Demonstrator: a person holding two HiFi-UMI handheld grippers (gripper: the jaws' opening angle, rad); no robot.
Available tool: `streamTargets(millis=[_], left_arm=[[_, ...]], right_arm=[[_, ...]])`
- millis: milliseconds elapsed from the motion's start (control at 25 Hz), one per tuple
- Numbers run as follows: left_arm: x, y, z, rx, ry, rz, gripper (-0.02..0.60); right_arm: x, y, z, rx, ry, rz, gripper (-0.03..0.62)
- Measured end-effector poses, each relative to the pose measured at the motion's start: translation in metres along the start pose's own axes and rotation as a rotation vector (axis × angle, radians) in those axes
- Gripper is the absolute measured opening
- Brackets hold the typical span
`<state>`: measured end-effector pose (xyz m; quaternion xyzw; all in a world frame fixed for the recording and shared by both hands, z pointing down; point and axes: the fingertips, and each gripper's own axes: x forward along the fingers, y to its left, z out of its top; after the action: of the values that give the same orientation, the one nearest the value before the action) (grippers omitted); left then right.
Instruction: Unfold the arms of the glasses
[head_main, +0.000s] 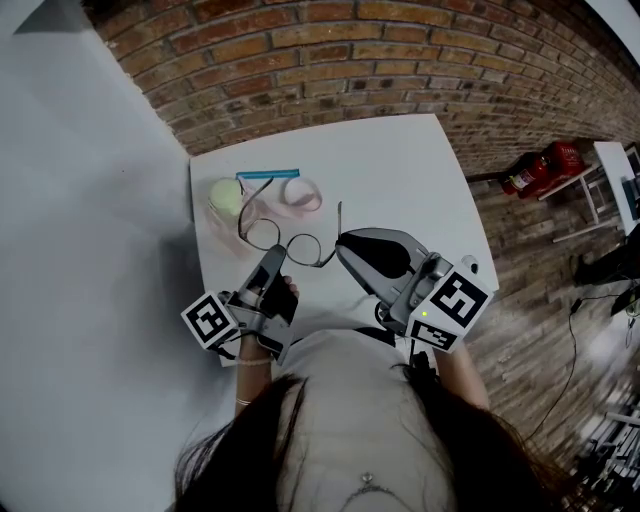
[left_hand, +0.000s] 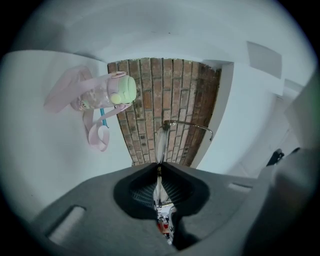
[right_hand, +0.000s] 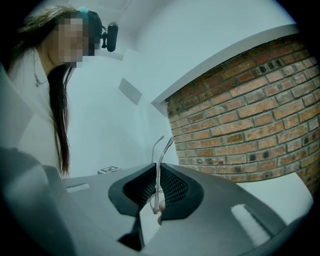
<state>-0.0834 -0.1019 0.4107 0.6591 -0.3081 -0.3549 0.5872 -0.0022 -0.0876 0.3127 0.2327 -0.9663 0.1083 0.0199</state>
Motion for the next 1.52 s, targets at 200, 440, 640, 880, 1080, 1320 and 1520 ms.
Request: streamTargets(millis=[200,440,640,880,1080,1320,1520], left_arm=[[-0.001,0.001,0.001,-0.023,-0.002,-0.007,0.023],[0.0,0.001,-0.001,-0.039,-0.005,-0.01,0.025],[0.001,0.002,-0.004,-0.03,-0.002,0.001,0.023],[0.001,0.002,-0.003,-0.029,-0.001,0.004,0.023],[0.001,0.003,-0.002,-0.037,-0.009,0.002,0.023],[0.0,0.004,0.001,-0.05,-0.019,-0.002,0.023],[0.001,-0.001,-0.001,-0.057,-0.013,-0.014,0.023]], right_arm=[[0.001,0.001,0.0,0.0,-0.002,0.002,0.031],[-0.001,0.0,0.001,0.0,-0.002,0.002,0.031],[-0.002,0.003,0.001,-0.005,-0.004,0.014,0.032],[-0.001,0.003,0.002,-0.004,-0.01,0.019,0.034],[-0.003,0.001,0.002,-0.003,-0.014,0.015,0.034],[-0.008,-0.01,0.002,0.0,-0.022,-0.024,0.032],[-0.011,-0.023,-0.004,0.001,-0.008,-0.07,0.031]])
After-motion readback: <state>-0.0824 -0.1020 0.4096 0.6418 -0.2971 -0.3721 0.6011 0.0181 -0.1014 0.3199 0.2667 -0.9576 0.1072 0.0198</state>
